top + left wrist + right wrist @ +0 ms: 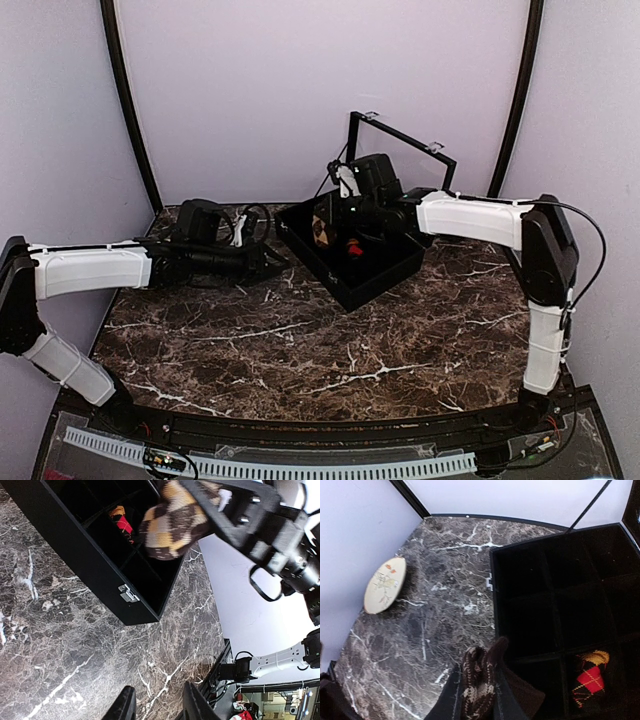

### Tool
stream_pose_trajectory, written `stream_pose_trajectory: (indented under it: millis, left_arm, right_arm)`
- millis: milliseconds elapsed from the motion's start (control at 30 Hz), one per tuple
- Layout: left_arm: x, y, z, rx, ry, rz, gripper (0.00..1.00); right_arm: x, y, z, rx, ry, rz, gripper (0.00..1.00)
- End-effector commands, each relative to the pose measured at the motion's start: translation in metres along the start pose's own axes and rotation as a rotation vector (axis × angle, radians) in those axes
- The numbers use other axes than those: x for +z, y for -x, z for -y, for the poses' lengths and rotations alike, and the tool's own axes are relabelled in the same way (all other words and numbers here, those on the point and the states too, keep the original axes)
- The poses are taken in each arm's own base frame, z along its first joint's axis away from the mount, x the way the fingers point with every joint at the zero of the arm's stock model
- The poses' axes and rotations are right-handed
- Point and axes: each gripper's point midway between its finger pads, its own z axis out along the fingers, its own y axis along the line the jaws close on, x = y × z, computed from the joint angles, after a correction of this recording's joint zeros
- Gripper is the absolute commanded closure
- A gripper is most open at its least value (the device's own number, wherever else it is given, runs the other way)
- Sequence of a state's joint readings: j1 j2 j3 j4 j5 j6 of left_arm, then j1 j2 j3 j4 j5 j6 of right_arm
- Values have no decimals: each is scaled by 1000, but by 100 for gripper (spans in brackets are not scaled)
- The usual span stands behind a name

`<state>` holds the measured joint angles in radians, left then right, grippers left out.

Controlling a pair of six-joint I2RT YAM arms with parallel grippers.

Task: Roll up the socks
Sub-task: Place the sock in the storage box.

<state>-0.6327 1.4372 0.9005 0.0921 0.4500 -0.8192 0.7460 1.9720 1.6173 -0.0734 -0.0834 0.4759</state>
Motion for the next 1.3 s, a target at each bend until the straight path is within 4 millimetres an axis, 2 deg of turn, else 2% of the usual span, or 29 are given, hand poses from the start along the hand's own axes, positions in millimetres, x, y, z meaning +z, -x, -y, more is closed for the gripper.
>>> stream_pose_trajectory:
  millis: [0, 167, 333, 467, 700, 1033, 1267]
  left_arm:
    - [-11, 3, 0, 13, 12, 24, 65]
    - [-10, 2, 1, 20, 8, 13, 65]
    - [-8, 1, 0, 22, 5, 5, 65]
    - [-10, 8, -9, 7, 15, 19, 65]
    - [-8, 9, -10, 4, 10, 17, 65]
    - [-5, 10, -10, -3, 7, 13, 65]
    - [-3, 12, -9, -3, 6, 13, 66]
  right_arm:
    - [16, 6, 16, -168, -87, 11, 100]
    - [37, -4, 29, -254, -125, -16, 100]
    - [48, -19, 43, -301, -166, -55, 100]
    - [53, -32, 52, -325, -186, -86, 100]
    - [62, -59, 62, -360, -173, -131, 100]
    - [76, -77, 70, -352, -162, -166, 100]
    - [76, -92, 81, -307, -180, -216, 100]
